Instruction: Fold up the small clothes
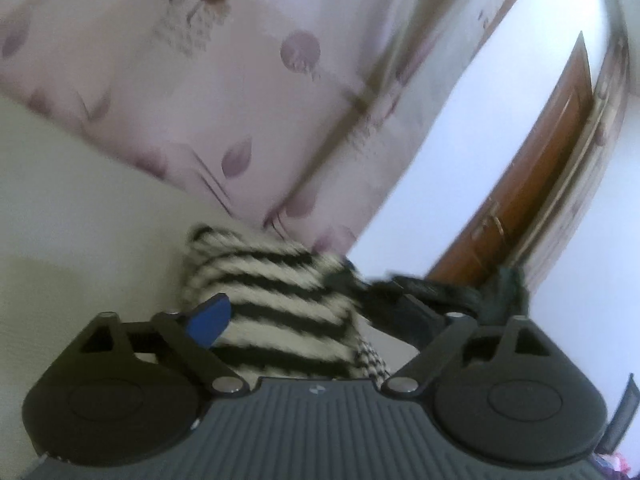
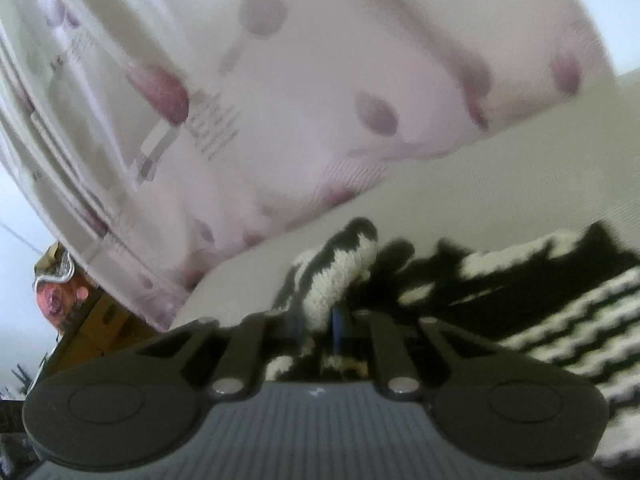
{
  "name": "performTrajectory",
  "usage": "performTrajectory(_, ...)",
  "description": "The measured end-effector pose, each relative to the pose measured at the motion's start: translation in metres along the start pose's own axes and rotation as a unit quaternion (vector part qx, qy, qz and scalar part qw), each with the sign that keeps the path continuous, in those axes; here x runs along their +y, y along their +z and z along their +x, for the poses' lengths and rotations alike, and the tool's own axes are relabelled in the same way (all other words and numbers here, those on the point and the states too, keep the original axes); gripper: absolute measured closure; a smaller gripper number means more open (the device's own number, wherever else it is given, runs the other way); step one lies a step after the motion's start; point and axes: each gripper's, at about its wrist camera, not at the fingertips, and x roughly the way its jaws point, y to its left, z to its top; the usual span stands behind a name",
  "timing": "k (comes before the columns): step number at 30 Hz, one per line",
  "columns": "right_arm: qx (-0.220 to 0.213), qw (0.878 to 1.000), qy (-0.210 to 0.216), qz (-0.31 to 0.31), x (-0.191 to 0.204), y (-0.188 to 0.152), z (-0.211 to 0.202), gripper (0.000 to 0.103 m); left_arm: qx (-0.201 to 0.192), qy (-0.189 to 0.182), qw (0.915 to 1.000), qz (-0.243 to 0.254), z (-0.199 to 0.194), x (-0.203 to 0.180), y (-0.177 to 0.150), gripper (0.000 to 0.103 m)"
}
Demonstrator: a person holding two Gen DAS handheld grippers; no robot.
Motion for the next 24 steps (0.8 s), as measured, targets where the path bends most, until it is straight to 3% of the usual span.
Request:
performTrajectory(4, -0.016, 1.000, -0.019, -0.003, -0.027, 0.018, -0.038, 0.091, 0.021, 0.011, 0.9997, 0.006, 0.017, -0.006, 0.000, 0.005)
performTrajectory(10, -0.007, 0.998, -0.062, -0.032, -0.058, 0.037, -0.077, 0.091, 0.055, -0.016, 0.9978, 0.034, 0.047, -0.030, -0.017, 0.005)
performTrajectory(15, 0.037, 0.991, -0.117, -0.055, -0.089, 0.035, -0.072, 0.091, 0.073, -0.028, 0.9926, 0.093, 0.074, -0.060, -0.033, 0.005)
performTrajectory(18, 0.041, 0.988, -0.134, -0.067, -0.101, 0.030, -0.070, 0.091, 0.083, -0.028, 0.9872, 0.133, 0.086, -0.074, -0.042, 0.005)
performTrajectory(21, 0.037, 0.989, -0.124, -0.066, -0.104, 0.031, -0.074, 0.090, 0.097, -0.036, 0.9852, 0.137, 0.096, -0.076, -0.049, 0.006)
performTrajectory(24, 0.070, 0.975, -0.159, -0.140, -0.092, 0.025, -0.061, 0.090, 0.106, -0.047, 0.9845, 0.132, 0.103, -0.075, -0.056, 0.006)
